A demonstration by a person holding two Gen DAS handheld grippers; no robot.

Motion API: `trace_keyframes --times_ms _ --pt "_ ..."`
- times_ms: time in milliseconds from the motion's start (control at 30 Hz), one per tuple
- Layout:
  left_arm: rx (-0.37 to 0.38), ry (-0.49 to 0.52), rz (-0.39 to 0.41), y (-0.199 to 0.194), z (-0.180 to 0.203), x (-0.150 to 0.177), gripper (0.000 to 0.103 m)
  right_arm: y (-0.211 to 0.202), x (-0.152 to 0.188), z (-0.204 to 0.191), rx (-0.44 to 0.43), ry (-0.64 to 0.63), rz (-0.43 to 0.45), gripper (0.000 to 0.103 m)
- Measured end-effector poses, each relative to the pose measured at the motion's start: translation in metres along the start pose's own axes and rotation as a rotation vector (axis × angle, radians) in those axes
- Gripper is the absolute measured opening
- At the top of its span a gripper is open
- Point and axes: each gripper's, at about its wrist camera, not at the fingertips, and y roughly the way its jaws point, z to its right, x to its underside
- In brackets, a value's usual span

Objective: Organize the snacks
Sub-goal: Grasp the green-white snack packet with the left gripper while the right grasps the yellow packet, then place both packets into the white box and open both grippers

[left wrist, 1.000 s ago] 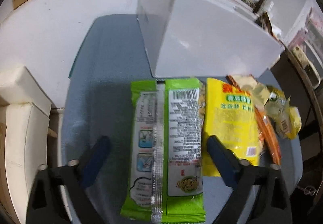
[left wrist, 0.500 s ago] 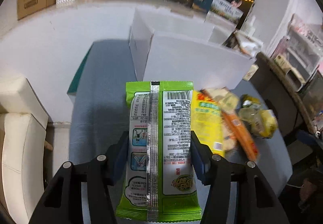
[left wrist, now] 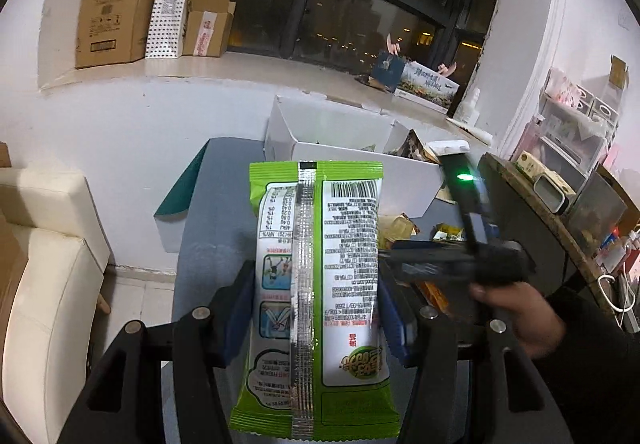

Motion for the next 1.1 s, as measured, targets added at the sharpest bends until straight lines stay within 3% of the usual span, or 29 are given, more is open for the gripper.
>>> trace_keyframes --times_ms 200,267,300,367,533,733,867,967,1100 --pt "-0.003 -0.018 0.000 0.001 -0.006 0.003 0.061 0.036 -0.015 -0.003 0.073 0.017 -0.058 0.103" --pt "-0.002 -0.024 -0.003 0.000 -0.008 0.005 0.061 0.034 -0.018 -0.002 0.067 0.022 -0.042 0.078" --pt "-0.002 -0.026 -0.004 0.001 -0.009 0.005 0.061 0.034 -0.018 -0.002 0.076 0.012 -0.048 0.050" --pt "-0.004 -0.027 -0.007 0.003 -0.010 0.006 0.061 0.033 -0.016 0.001 0.057 -0.002 -0.052 0.048" --pt "0.012 -0.014 -0.004 0.004 -0.004 0.003 0.061 0.011 -0.012 0.002 0.023 -0.036 -0.010 0.026" --pt "0.039 0.018 0.005 0.014 0.009 -0.017 0.061 -0.050 -0.008 0.013 -0.074 0.001 0.112 0.021" --pt "0.064 0.047 0.022 0.030 0.024 -0.049 0.061 -0.093 -0.012 0.016 -0.085 -0.012 0.202 0.021" --pt "0.088 0.047 0.030 0.055 0.036 -0.088 0.061 -0.130 -0.031 0.027 -0.068 -0.011 0.286 0.021" --pt "0.109 0.059 0.047 0.092 0.059 -0.141 0.061 -0.146 -0.073 0.044 -0.033 0.013 0.348 0.021"
